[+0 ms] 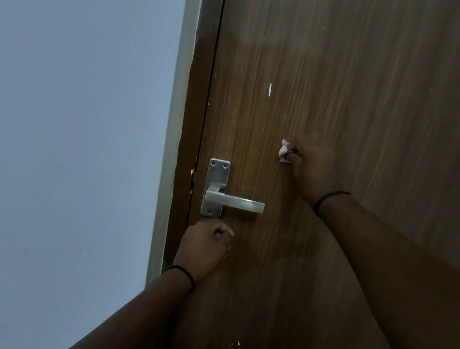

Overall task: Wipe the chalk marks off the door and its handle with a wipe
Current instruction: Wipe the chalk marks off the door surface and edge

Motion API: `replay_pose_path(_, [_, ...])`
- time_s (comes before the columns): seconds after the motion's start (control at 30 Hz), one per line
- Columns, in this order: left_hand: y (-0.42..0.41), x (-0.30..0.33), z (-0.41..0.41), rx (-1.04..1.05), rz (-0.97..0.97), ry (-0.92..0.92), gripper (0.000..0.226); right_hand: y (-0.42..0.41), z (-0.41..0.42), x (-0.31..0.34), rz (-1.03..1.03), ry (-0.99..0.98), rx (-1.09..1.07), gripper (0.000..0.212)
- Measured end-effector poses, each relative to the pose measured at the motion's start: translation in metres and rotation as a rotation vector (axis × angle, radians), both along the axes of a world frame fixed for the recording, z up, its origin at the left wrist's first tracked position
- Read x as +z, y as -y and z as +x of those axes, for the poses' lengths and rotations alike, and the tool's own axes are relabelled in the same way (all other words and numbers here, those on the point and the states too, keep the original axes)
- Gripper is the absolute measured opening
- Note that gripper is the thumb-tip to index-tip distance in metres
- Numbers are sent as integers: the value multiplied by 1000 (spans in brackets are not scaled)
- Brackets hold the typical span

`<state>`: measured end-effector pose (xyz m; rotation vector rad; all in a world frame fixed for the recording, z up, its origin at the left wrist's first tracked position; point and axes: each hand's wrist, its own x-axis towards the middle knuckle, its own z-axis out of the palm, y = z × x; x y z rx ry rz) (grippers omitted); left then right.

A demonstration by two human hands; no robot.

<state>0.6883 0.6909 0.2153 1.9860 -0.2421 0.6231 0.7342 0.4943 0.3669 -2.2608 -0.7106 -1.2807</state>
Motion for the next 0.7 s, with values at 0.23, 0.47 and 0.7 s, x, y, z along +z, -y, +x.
replay_pose_path(0.23, [1,-33,10,104,-64,-62,22,19,-9,-158,183,-137,-93,12])
replay_pose_path(0.47, [-10,-50,11,206,-91,-103,18,-57,-9,-225,-54,-483,149,18])
replay_pose_path(0.7, [-15,-58,13,213,-88,-151,19,-2,-6,-210,-76,-237,53,9])
